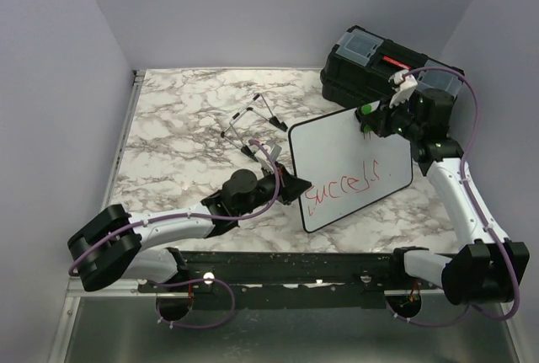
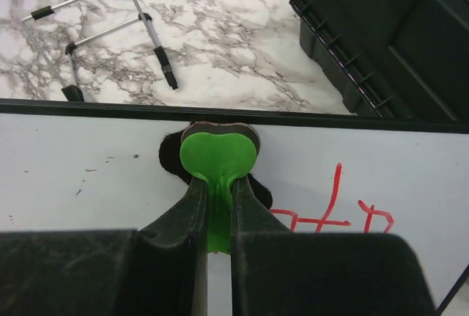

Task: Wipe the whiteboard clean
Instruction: Erase the whiteboard at the center of the board.

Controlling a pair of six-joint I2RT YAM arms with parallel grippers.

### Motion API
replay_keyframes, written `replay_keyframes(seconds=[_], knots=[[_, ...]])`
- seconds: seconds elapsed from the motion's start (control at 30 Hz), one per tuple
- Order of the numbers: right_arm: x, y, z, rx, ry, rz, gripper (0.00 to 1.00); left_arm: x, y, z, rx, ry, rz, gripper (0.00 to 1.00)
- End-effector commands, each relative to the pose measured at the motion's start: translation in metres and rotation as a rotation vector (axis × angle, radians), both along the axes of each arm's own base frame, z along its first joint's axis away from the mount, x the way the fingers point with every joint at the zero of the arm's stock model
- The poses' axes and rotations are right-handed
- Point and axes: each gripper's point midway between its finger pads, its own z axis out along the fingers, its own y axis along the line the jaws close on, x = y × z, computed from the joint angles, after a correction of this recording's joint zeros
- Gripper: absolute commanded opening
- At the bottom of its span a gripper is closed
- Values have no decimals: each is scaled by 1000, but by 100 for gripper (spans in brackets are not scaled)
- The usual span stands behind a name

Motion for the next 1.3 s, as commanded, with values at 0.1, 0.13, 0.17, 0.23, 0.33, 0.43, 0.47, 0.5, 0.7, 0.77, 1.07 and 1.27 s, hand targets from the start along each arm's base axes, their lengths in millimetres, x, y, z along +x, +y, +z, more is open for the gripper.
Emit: replay_keyframes(seconds=[0.1,0.13,0.17,0.23,0.33,0.43,0.47,0.5,0.7,0.77,1.07,1.27], knots=[[-28,19,-27,-55,47,226,1,-7,4,40,-74,-139,-32,0],[-46,34,-29,-30,59,352,1,-6,4,40,-73,-141,-32,0],[-59,44,-30,-1,66,436,1,-6,4,40,-74,-143,-34,0],[-79,61,-25,50,62,561,1,-7,2,40,-73,-143,-40,0],[-76,68,-7,70,3,558,1,-7,1,41,-73,-140,-49,0],[-42,54,14,74,-57,357,1,-8,2,39,-75,-133,-46,0],[-28,44,17,70,-62,262,1,-8,3,38,-77,-132,-43,0],[-15,33,17,57,-61,168,1,-8,4,38,-81,-132,-40,0],[7,-10,-18,-23,47,-32,1,-10,9,40,-86,-134,-31,0],[-7,-4,-33,-42,68,39,1,-10,10,39,-83,-137,-30,0],[-93,56,-30,38,13,578,1,-9,8,39,-85,-138,-31,0],[-22,26,9,49,-69,214,1,-8,6,38,-86,-128,-35,0]])
